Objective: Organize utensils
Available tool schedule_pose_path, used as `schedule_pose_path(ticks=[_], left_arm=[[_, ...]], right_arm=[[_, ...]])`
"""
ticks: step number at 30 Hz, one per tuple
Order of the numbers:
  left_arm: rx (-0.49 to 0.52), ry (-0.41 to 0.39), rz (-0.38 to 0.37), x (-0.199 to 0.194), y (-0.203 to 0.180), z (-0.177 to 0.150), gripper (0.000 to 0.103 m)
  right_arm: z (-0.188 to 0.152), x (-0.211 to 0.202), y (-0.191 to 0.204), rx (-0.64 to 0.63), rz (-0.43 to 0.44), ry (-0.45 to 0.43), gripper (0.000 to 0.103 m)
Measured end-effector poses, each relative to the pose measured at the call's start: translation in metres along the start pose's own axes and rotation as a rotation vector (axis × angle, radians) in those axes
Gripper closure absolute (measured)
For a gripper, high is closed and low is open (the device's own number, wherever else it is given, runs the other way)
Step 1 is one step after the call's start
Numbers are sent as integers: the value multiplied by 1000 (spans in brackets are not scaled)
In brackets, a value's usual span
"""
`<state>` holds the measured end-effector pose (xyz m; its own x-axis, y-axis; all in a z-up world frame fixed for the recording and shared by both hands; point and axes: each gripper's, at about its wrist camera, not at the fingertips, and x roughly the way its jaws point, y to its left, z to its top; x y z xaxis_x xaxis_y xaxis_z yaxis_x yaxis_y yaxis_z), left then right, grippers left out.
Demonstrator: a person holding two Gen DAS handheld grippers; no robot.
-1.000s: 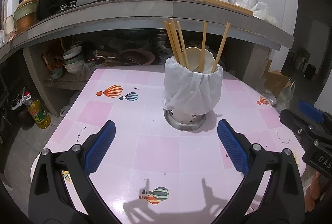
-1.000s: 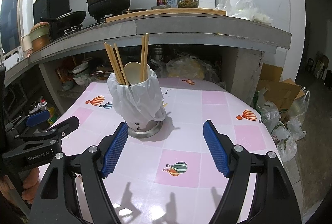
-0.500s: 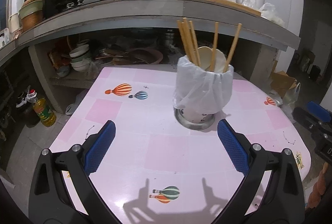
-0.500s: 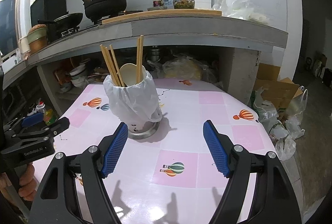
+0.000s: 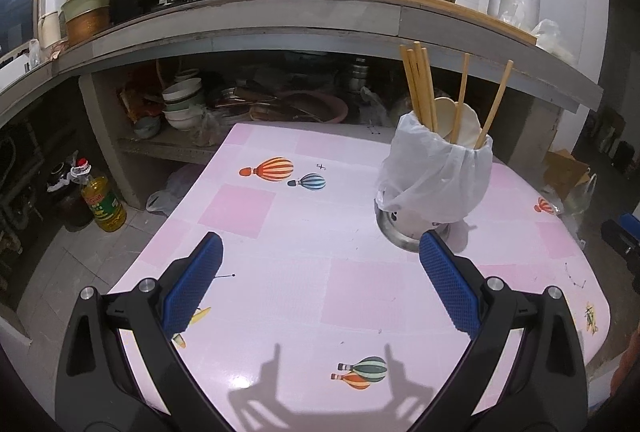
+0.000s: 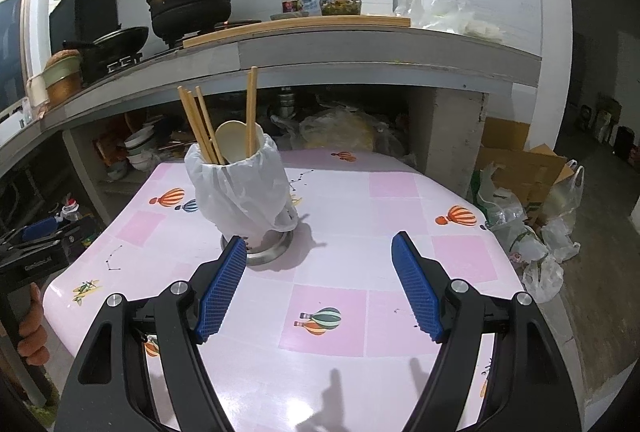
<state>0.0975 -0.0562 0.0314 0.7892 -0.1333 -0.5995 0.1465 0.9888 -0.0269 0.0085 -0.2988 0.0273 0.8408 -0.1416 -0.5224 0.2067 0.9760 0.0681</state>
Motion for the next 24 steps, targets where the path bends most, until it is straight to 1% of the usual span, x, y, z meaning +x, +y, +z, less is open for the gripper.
schedule_pose_path(ticks=[4,8,13,24], left_arm=[[22,6,13,-2,2,-5,8],[3,33,10,-4,11,-12,8],[-11,44,12,-10,19,-21,8],[-5,17,-14,-32,19,-29,8]], right_arm=[[-4,-4,-3,1,-19,6,30],[-9,-9,-7,12,-32,20,30],[-16,-21,-5,19,-40,22,30],[-24,-44,5,8,-44,-4,29]])
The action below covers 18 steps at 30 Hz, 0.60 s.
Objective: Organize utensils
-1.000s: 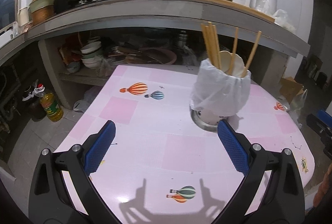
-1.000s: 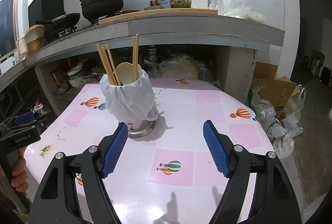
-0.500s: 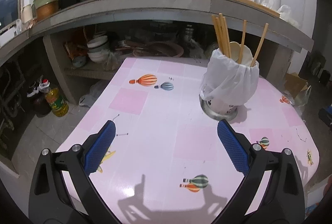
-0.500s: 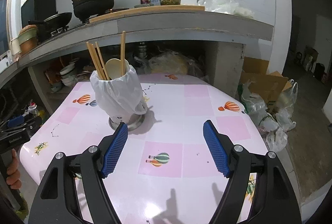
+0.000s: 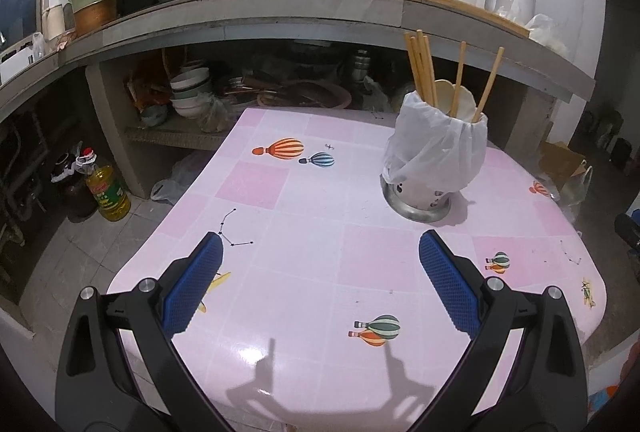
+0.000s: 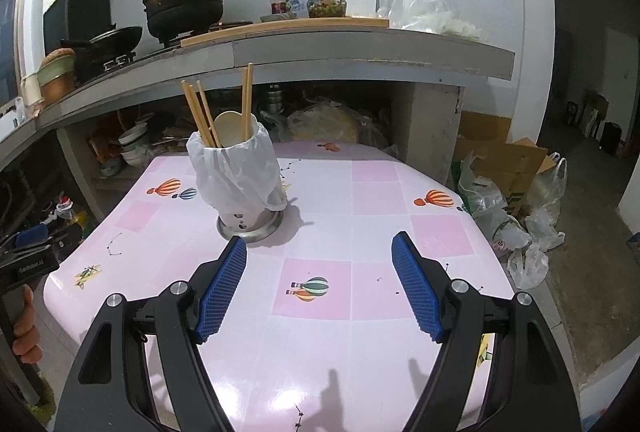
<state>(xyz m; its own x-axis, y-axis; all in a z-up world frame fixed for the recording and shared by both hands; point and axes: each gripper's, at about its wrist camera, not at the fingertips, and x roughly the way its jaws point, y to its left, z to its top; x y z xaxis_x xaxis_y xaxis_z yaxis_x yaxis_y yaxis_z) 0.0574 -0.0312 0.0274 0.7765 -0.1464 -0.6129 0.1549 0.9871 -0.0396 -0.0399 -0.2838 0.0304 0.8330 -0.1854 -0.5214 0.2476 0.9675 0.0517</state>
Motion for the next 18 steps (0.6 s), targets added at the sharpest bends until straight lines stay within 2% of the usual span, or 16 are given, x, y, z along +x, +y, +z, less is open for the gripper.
schedule_pose_path(ticks=[18], left_arm=[[31,-8,-27,-3,-9,1,8]], right_arm=[[0,-4,0,-4,-2,-7,29]])
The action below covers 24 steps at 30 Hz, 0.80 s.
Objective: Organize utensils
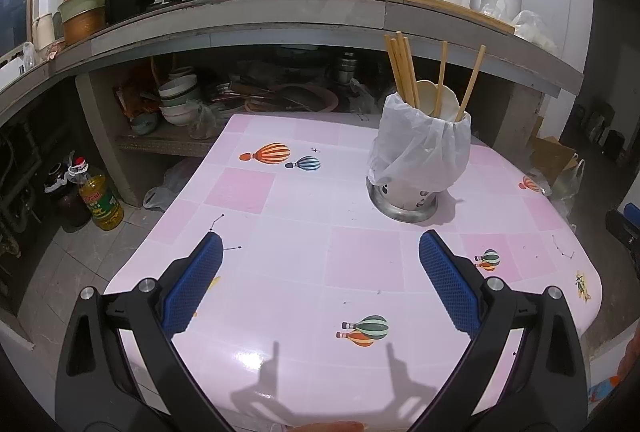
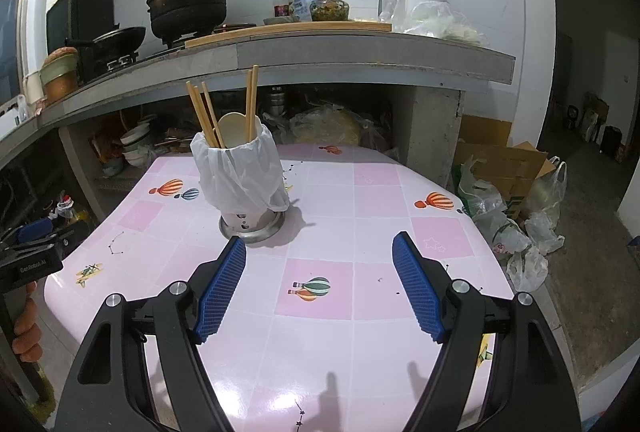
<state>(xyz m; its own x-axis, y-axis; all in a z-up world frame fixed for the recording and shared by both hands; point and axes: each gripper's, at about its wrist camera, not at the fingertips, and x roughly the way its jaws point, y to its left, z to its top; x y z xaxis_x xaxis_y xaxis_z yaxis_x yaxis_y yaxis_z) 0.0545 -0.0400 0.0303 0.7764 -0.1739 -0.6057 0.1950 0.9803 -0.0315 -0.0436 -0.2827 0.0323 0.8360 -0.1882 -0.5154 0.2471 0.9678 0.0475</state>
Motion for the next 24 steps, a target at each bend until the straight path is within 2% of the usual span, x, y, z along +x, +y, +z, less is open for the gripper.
schedule_pose_path(ticks=[24], left_arm=[[-8,-15,-4,-5,-8,2,8]], right_arm=[[-8,-6,-13,29,-7,-14,29]])
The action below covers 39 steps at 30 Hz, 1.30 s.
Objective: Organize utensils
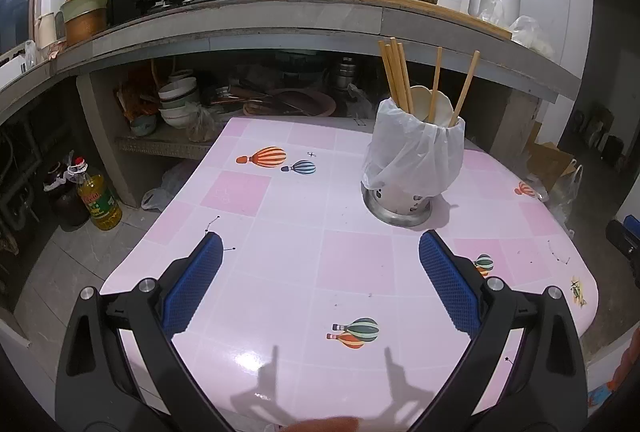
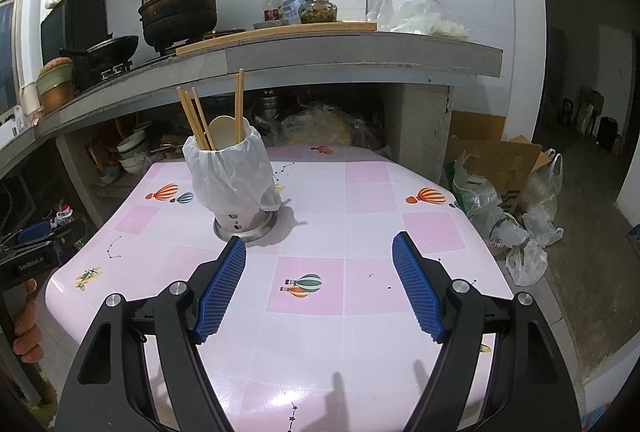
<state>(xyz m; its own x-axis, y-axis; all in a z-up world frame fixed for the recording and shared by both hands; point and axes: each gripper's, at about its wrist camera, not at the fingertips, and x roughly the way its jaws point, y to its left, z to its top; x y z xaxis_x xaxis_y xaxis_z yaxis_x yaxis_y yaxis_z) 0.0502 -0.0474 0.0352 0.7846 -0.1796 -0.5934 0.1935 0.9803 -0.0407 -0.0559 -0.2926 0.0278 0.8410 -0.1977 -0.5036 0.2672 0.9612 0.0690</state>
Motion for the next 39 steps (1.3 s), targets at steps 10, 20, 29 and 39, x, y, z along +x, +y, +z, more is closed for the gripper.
schedule_pose_path(ticks=[10,20,29,39], left_arm=[[-2,0,2,0,0,0,8],[-7,7,1,1,-1,0,8],[-7,8,1,1,-1,0,8],[-7,8,0,1,-1,0,8]], right_arm=[[0,-2,3,-6,2,0,29],[1,-2,4,-8,2,-1,29],[0,-2,4,-6,2,0,29],[1,-2,5,-5,4,1,29]])
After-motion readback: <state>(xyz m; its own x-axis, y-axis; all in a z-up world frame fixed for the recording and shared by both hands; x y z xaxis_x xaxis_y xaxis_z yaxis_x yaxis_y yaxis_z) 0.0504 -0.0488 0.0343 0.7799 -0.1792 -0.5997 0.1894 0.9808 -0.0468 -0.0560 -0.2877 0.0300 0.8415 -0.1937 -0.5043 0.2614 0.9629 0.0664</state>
